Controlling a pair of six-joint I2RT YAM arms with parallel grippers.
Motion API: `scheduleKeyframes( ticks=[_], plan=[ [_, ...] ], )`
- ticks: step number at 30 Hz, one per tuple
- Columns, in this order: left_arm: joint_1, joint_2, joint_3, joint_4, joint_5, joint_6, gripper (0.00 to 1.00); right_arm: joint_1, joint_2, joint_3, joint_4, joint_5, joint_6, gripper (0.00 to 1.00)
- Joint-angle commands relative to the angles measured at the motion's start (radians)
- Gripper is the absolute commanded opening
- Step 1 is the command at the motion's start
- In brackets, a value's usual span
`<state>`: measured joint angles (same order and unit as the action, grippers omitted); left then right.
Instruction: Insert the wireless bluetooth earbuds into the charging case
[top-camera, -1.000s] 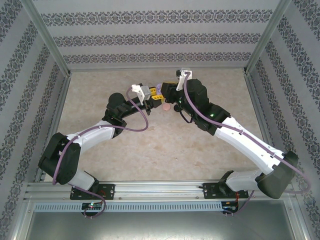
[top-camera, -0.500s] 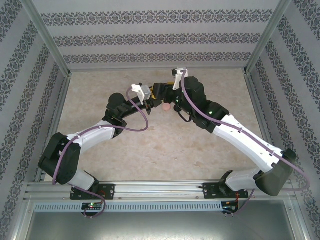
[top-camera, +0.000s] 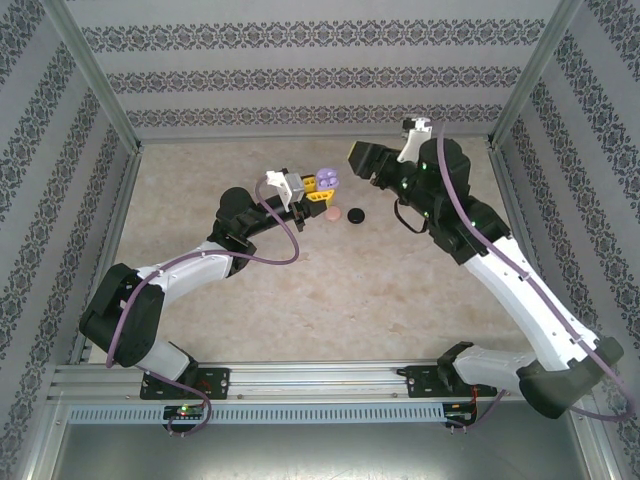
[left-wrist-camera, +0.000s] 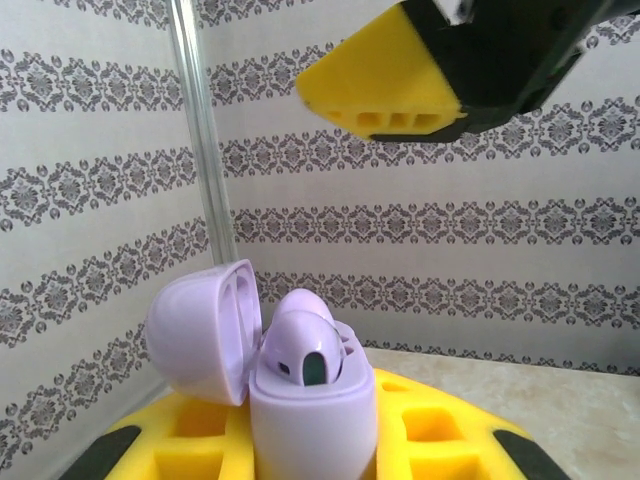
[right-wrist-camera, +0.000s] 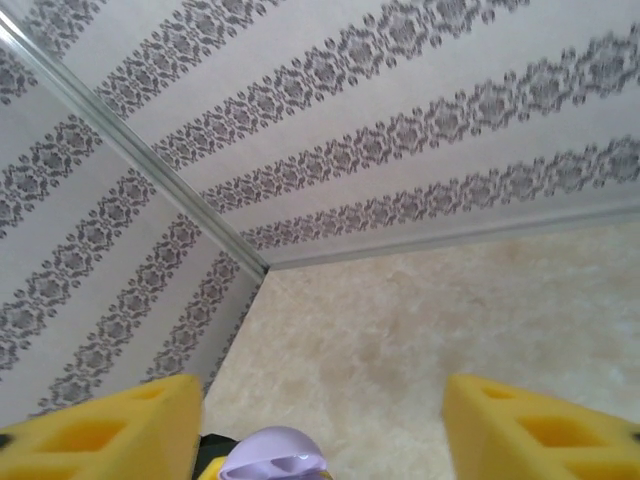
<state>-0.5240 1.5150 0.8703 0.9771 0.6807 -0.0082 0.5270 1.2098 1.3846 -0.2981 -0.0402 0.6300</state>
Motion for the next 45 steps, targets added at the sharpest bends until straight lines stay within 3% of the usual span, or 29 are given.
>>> scheduleKeyframes(
  ticks=[1,3,5,11,20,28,36,45],
  plan=[
    [-0.01,0.003,0.007,-0.008,0.052,-0.001,0.0,-0.042,0.09,0.048,-0.104,-0.17,0.013,0.5],
    [-0.01,0.001,0.003,-0.035,0.07,0.006,0.0,-0.053,0.143,0.085,-0.139,-0.217,-0.009,0.34],
    [-0.01,-0.003,0.0,-0.064,0.089,0.01,0.0,-0.055,0.192,0.117,-0.163,-0.255,-0.029,0.25],
    [-0.011,0.004,-0.01,-0.108,0.129,0.007,0.0,-0.056,0.304,0.194,-0.219,-0.31,-0.067,0.05],
    [-0.022,0.02,-0.02,-0.13,0.141,0.007,0.0,-0.056,0.392,0.228,-0.27,-0.353,-0.095,0.03],
    [-0.025,0.04,0.0,-0.133,0.129,0.007,0.0,-0.03,0.36,0.182,-0.301,-0.384,-0.113,0.02],
    [-0.025,0.054,0.018,-0.133,0.093,0.014,0.0,-0.005,0.199,0.028,-0.33,-0.383,-0.109,0.0],
    [-0.025,0.086,0.031,-0.118,0.073,-0.026,0.0,-0.111,-0.011,-0.121,-0.264,-0.251,-0.027,0.04]
  ],
)
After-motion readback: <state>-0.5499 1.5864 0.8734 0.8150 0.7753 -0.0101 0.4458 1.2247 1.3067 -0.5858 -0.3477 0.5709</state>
